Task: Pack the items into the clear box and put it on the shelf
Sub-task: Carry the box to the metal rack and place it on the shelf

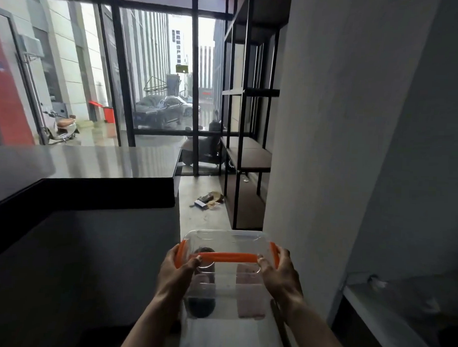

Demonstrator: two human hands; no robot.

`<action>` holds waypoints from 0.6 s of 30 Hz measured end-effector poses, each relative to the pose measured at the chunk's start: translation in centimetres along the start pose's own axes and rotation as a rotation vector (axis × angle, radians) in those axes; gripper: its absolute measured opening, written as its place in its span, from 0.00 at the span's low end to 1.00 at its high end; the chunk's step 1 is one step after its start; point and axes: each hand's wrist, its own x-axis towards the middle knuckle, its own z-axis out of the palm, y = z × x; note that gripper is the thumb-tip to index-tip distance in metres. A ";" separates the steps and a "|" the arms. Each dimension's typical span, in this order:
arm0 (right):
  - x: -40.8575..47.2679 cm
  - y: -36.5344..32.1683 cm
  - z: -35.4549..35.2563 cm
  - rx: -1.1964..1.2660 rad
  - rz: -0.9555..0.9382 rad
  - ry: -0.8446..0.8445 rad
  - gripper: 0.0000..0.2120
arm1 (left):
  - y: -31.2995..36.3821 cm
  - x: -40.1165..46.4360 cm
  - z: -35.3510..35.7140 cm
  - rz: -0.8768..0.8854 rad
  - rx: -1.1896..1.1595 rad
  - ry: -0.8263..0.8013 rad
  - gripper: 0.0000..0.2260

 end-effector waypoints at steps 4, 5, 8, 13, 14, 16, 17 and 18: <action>4.6 -1.2 1.9 -0.008 -0.003 0.000 0.28 | -0.3 5.1 0.4 0.008 -0.021 0.006 0.32; 5.8 -1.6 2.5 -0.006 -0.009 0.001 0.28 | -0.2 6.5 0.4 0.010 -0.030 0.004 0.32; 9.6 -3.0 4.6 -0.021 -0.008 0.017 0.28 | 0.0 11.1 0.4 0.018 -0.049 -0.008 0.32; 15.9 -6.1 7.8 -0.008 0.010 0.019 0.28 | 0.6 19.5 0.5 0.021 -0.052 -0.020 0.32; 17.3 -6.6 8.2 -0.008 0.009 0.023 0.28 | 0.8 21.1 0.7 0.024 -0.051 -0.022 0.33; 20.3 -7.3 9.1 -0.004 0.017 0.019 0.29 | 0.9 24.3 1.3 0.030 -0.058 -0.023 0.35; 21.8 -7.5 9.5 -0.003 0.022 0.014 0.29 | 0.8 25.9 1.7 0.031 -0.067 -0.026 0.35; 23.3 -7.8 9.9 -0.005 0.028 0.013 0.29 | 0.8 27.4 2.2 0.030 -0.077 -0.028 0.34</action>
